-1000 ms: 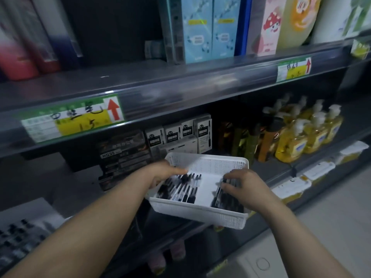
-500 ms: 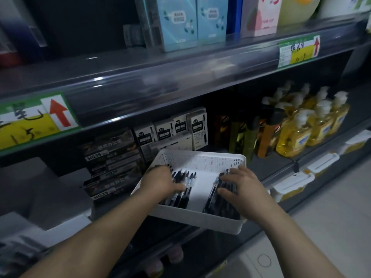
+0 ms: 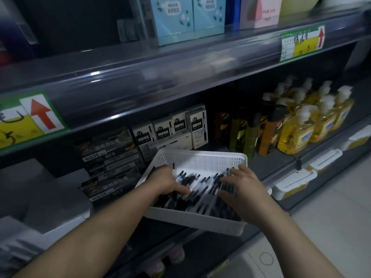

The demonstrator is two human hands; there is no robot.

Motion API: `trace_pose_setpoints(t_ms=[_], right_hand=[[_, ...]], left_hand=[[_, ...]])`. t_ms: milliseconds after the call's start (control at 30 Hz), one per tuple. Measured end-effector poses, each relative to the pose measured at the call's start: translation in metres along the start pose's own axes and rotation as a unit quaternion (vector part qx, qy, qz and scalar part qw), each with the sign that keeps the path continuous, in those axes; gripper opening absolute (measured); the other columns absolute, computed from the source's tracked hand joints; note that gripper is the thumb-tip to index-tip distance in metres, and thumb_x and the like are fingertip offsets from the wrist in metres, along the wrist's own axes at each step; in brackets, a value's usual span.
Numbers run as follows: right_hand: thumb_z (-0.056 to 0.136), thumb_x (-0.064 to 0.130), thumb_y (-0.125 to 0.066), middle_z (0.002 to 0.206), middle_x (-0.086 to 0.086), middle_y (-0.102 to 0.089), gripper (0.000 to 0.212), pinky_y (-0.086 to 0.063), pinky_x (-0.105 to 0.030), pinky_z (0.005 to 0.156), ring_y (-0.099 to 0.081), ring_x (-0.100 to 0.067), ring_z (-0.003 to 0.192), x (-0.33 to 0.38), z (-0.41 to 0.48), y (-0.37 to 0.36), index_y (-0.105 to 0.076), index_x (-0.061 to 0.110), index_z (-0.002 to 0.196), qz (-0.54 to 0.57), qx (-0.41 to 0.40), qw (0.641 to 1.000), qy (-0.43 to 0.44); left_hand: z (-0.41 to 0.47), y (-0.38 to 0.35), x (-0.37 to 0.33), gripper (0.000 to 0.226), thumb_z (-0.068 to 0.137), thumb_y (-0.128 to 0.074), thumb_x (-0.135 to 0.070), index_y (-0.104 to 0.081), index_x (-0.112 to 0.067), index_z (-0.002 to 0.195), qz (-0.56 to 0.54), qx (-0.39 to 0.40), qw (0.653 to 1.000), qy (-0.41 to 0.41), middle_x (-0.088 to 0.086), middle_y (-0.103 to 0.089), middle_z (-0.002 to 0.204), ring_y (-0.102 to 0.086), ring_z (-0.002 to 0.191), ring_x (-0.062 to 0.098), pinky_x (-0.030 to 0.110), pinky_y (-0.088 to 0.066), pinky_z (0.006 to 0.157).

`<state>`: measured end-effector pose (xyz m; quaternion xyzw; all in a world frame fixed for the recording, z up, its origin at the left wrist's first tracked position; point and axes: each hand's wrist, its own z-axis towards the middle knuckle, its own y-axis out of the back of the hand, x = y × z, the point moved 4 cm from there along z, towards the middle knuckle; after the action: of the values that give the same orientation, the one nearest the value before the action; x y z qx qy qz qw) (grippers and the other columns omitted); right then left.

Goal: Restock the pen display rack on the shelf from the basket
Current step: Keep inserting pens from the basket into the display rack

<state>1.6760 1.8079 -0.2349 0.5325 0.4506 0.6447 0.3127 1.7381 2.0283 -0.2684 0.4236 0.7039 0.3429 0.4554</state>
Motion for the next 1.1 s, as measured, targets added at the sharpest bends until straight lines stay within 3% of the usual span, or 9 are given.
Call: trace_pose_setpoints(t_ms=[267, 467, 567, 633, 767, 833, 900, 1000, 1100], right_hand=[[0.093, 0.044, -0.054, 0.148, 0.002, -0.039, 0.042, -0.018, -0.043, 0.118, -0.011, -0.022, 0.147, 0.001, 0.002, -0.003, -0.053, 0.031, 0.133, -0.017, 0.008, 1.0, 0.001], [0.094, 0.042, -0.053, 0.147, 0.001, -0.04, 0.038, -0.017, -0.042, 0.119, -0.011, -0.022, 0.146, 0.003, 0.001, 0.0, -0.055, 0.03, 0.13, -0.021, 0.016, 1.0, -0.004], [0.094, 0.042, -0.052, 0.15, 0.001, -0.036, 0.04, -0.016, -0.041, 0.119, -0.009, -0.021, 0.147, 0.003, 0.001, 0.0, -0.053, 0.03, 0.132, -0.022, 0.022, 0.999, -0.01], [0.094, 0.043, -0.051, 0.153, 0.001, -0.032, 0.042, -0.015, -0.041, 0.119, -0.008, -0.021, 0.147, 0.002, 0.001, -0.001, -0.052, 0.031, 0.134, -0.031, 0.026, 0.999, -0.014], [0.093, 0.043, -0.052, 0.15, 0.0, -0.037, 0.041, -0.019, -0.041, 0.117, -0.015, -0.022, 0.145, 0.002, 0.004, -0.001, -0.054, 0.03, 0.132, -0.052, 0.02, 0.998, -0.017], [0.092, 0.041, -0.052, 0.139, 0.001, -0.048, 0.037, -0.024, -0.039, 0.113, -0.028, -0.02, 0.137, 0.002, 0.006, 0.0, -0.058, 0.029, 0.127, -0.071, 0.004, 0.997, -0.012], [0.092, 0.039, -0.052, 0.13, 0.002, -0.054, 0.036, -0.025, -0.039, 0.11, -0.037, -0.019, 0.129, 0.005, 0.008, 0.003, -0.06, 0.027, 0.125, -0.07, -0.016, 0.997, -0.009], [0.094, 0.031, -0.054, 0.126, 0.001, -0.059, 0.034, -0.034, -0.033, 0.104, -0.047, -0.018, 0.122, 0.019, 0.008, 0.013, -0.062, 0.019, 0.124, 0.038, -0.082, 0.996, 0.016], [0.095, 0.031, -0.055, 0.127, 0.009, -0.06, 0.033, -0.044, -0.025, 0.092, -0.058, -0.007, 0.101, 0.048, 0.004, 0.021, -0.061, 0.022, 0.126, 0.208, -0.102, 0.973, 0.019]], left_hand=[[0.009, -0.011, 0.003, 0.046, 0.072, -0.079, -0.05, -0.053, -0.015, 0.083, -0.038, 0.039, 0.997, -0.05, 0.004, -0.056, 0.077, -0.055, 0.071, 0.017, 0.028, -0.037, 0.058], [0.007, -0.007, 0.004, 0.051, 0.078, -0.077, -0.039, -0.058, -0.017, 0.12, -0.079, 0.049, 0.993, -0.075, 0.0, -0.065, 0.115, -0.062, 0.101, 0.017, 0.031, -0.05, 0.089], [0.002, -0.003, 0.001, 0.033, 0.082, -0.076, -0.024, -0.06, -0.018, 0.11, -0.117, 0.055, 0.988, -0.088, -0.002, -0.07, 0.101, -0.066, 0.083, 0.009, 0.017, -0.052, 0.072], [-0.001, 0.001, -0.002, 0.034, 0.083, -0.075, -0.021, -0.06, -0.015, 0.113, -0.134, 0.063, 0.985, -0.092, 0.003, -0.072, 0.098, -0.068, 0.079, 0.012, 0.017, -0.053, 0.068], [-0.011, 0.016, -0.006, 0.049, 0.089, -0.066, -0.037, -0.05, -0.017, 0.13, -0.137, 0.054, 0.984, -0.1, 0.005, -0.063, 0.123, -0.061, 0.103, 0.017, 0.028, -0.048, 0.09], [-0.021, 0.028, -0.01, 0.027, 0.094, -0.056, -0.039, -0.052, -0.018, 0.11, -0.167, 0.061, 0.979, -0.103, -0.001, -0.062, 0.104, -0.058, 0.086, 0.009, 0.022, -0.048, 0.08], [-0.029, 0.041, -0.015, 0.027, 0.095, -0.051, -0.044, -0.054, -0.018, 0.091, -0.205, 0.054, 0.97, -0.118, -0.002, -0.061, 0.086, -0.059, 0.077, 0.012, 0.036, -0.051, 0.089], [-0.045, 0.064, -0.015, 0.038, 0.081, -0.062, -0.047, -0.058, -0.011, 0.094, -0.362, -0.017, 0.919, -0.155, 0.007, -0.068, 0.081, -0.07, 0.079, 0.025, 0.05, -0.054, 0.091], [-0.067, 0.069, -0.01, 0.033, 0.079, -0.065, -0.04, -0.062, -0.008, 0.09, -0.48, 0.014, 0.868, -0.127, 0.003, -0.067, 0.072, -0.067, 0.069, 0.018, 0.035, -0.057, 0.079]])
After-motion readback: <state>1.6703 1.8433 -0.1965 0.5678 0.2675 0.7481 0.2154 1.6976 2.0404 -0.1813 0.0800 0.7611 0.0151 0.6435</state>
